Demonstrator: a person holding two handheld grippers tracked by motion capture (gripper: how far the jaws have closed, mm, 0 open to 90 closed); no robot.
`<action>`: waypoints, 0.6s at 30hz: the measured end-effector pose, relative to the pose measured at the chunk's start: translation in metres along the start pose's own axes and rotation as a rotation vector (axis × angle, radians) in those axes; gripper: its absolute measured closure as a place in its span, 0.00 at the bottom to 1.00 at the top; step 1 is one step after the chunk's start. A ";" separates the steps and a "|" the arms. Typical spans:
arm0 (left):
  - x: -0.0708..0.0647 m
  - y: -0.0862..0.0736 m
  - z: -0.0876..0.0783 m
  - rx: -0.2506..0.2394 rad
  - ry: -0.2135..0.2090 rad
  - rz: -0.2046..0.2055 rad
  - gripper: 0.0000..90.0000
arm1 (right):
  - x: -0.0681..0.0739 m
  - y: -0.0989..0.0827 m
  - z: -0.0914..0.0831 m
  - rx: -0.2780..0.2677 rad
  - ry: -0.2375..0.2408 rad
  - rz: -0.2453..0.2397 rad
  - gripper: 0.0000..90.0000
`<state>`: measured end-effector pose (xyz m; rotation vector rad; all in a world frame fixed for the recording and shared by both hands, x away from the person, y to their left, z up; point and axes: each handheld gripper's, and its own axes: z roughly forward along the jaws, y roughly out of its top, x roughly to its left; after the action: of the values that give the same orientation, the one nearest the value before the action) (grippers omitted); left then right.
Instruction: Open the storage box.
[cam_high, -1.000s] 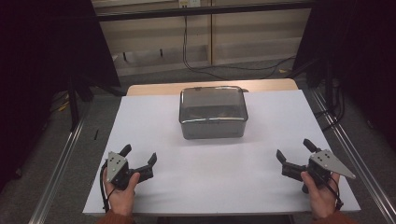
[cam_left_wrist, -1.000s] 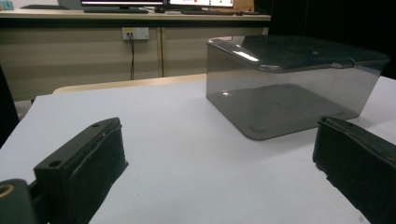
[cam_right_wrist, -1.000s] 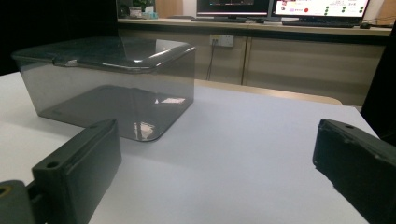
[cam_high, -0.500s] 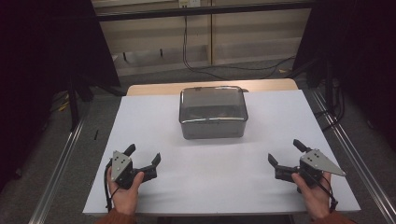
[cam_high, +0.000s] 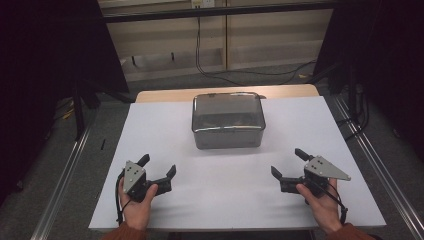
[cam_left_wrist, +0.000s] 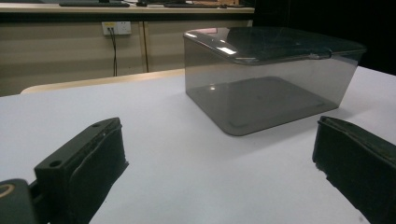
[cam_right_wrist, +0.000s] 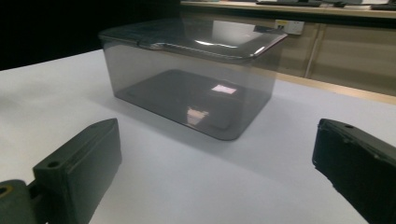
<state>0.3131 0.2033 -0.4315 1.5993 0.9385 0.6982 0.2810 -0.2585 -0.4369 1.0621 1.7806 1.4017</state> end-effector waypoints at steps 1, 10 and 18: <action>0.000 0.000 0.000 0.002 0.000 -0.001 0.02 | 0.001 0.001 0.002 0.004 0.014 0.000 0.01; 0.001 -0.001 -0.002 0.009 -0.003 0.008 0.02 | 0.015 0.003 0.025 0.027 0.103 -0.008 0.03; 0.003 -0.002 -0.003 0.000 -0.007 -0.010 0.03 | 0.026 0.005 0.041 0.023 0.130 -0.015 0.03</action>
<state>0.3116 0.2079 -0.4324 1.5954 0.9403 0.6854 0.3049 -0.2158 -0.4418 0.9866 1.8973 1.4742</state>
